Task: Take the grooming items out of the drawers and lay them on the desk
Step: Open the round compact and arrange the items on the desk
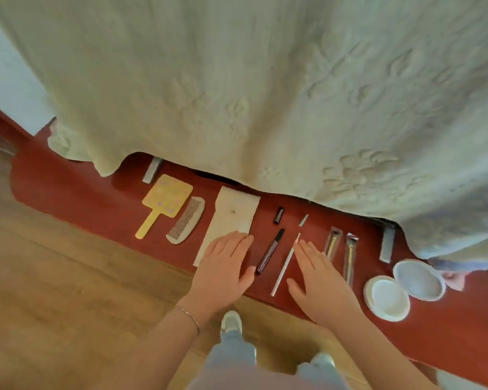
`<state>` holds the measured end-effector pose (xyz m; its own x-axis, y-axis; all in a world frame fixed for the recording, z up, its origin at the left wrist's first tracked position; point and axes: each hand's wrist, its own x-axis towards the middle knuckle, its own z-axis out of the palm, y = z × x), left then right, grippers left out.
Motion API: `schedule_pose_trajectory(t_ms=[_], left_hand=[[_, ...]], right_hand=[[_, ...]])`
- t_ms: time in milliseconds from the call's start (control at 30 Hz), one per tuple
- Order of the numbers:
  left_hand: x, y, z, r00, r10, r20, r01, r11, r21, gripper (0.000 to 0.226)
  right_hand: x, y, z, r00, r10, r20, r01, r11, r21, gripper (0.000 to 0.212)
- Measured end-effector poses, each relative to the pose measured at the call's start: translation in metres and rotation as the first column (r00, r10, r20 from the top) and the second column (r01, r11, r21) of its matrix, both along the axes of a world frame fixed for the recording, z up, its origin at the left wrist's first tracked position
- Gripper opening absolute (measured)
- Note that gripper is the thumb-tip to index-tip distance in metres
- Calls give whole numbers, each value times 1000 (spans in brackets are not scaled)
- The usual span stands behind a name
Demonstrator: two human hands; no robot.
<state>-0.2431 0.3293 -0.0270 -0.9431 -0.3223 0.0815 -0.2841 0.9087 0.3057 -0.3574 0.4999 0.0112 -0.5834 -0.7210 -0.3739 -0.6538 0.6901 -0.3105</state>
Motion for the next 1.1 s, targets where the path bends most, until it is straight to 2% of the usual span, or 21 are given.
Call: schedule_pose_trajectory(t_ms=[200,400,500,600,800,967,1100], left_hand=[[-29,2,-9,989,-150,7,150,989,12,45],[-42,14,-7,951,-307,-30,306,952,-29,31],[-43,20,-7,893,-448,39,450,886,-114,40],[-44,24,-13,843,-518,149,537,830,-150,48],[-40,28,-20,789,-555,264,604,779,-167,54],[-42,29,-20,786,-572,234,613,771,-174,48],[-43,31,-20,785,-585,201,616,770,-167,45]], right_hand=[[16,9,-3,991,-133,-4,133,990,57,65],[16,31,-8,981,-191,-24,192,980,57,61],[13,39,-11,975,-201,-92,206,977,56,58],[7,38,-21,979,-150,-140,168,978,126,58],[11,35,-38,983,-44,-176,81,974,213,62],[13,34,-49,993,-60,-103,77,984,162,64],[11,30,-56,991,-130,-42,135,981,137,69]])
